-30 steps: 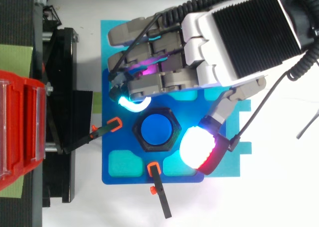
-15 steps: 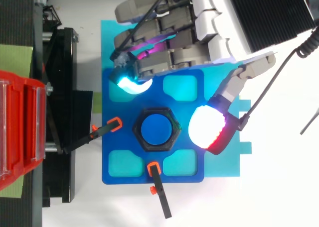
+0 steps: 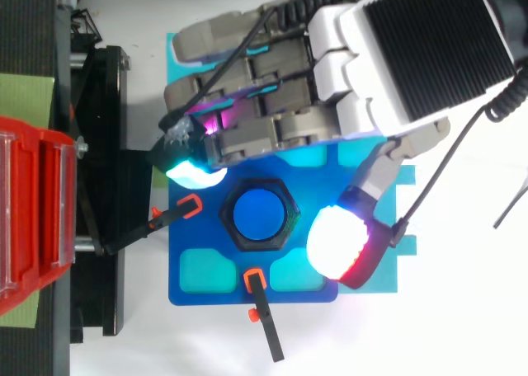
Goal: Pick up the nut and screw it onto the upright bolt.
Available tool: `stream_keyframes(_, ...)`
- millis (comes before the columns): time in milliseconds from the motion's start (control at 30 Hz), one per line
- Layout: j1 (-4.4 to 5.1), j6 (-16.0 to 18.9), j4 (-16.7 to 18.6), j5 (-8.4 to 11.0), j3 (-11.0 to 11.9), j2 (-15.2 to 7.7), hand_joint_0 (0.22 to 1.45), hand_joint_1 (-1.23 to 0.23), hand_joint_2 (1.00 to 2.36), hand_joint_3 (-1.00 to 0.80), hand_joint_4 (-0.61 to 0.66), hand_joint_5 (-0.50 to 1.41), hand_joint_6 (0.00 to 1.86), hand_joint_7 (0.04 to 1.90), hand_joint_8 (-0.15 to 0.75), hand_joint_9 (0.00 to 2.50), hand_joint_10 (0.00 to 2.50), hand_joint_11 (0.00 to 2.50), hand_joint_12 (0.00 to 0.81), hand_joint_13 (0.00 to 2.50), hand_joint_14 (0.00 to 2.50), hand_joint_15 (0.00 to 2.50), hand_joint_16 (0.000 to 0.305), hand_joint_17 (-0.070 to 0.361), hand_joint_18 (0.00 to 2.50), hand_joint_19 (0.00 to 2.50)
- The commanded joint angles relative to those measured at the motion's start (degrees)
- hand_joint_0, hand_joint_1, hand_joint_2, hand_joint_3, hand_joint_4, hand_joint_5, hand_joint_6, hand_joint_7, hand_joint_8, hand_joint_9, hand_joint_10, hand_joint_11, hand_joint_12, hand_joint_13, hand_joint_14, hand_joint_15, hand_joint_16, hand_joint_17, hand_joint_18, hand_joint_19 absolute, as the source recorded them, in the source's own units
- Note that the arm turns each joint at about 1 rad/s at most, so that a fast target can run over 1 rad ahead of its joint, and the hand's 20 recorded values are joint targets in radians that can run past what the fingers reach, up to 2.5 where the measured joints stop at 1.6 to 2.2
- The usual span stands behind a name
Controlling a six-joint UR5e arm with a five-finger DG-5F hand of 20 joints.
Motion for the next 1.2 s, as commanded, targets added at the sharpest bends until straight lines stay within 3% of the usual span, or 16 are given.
stream_keyframes(0, 1.17, 0.09, 0.70, 1.71, -1.55, -0.01, 0.48, -0.10, 1.00, -0.50, 0.21, -0.11, 0.50, 0.67, 0.228, 0.69, 0.00, 0.00, 0.272, 0.43, 0.00, 0.00, 0.030, 0.068, 0.19, 0.00)
stream_keyframes(367, 1.87, 0.44, 0.87, 2.32, -1.64, -0.01, 0.49, -0.07, 1.00, -0.50, 0.26, -0.04, 0.50, 0.89, 0.232, 0.70, 0.00, 0.00, 0.266, 0.42, 0.00, 0.00, 0.030, 0.067, 0.19, 0.00)
stream_keyframes(467, 1.96, 0.44, 0.44, 2.32, -1.64, -0.01, 0.51, -0.09, 1.00, -0.50, 0.24, 0.00, 0.50, 1.09, 0.250, 0.80, 0.00, 0.00, 0.257, 0.51, 0.00, 0.00, 0.027, 0.062, 0.26, 0.00)
stream_keyframes(633, 1.17, 0.53, 0.08, 2.06, -1.64, 0.08, 0.52, -0.12, 1.00, -0.50, 0.22, 0.02, 0.50, 1.18, 0.270, 0.91, 0.00, 0.00, 0.243, 0.57, 0.00, 0.00, 0.026, 0.058, 0.33, 0.00)
stream_keyframes(1033, 0.47, 0.53, 0.44, 1.88, -1.64, 0.08, 0.53, -0.14, 1.00, -0.50, 0.18, 0.05, 0.50, 1.27, 0.272, 1.02, 0.00, 0.00, 0.224, 0.65, 0.00, 0.00, 0.022, 0.050, 0.39, 0.00)
stream_keyframes(1167, 0.12, 0.44, 0.52, 1.53, -1.64, 0.08, 0.54, -0.17, 1.00, -0.50, 0.14, 0.07, 0.54, 1.30, 0.262, 1.17, 0.00, 0.00, 0.188, 0.75, 0.00, 0.00, 0.017, 0.039, 0.53, 0.00)
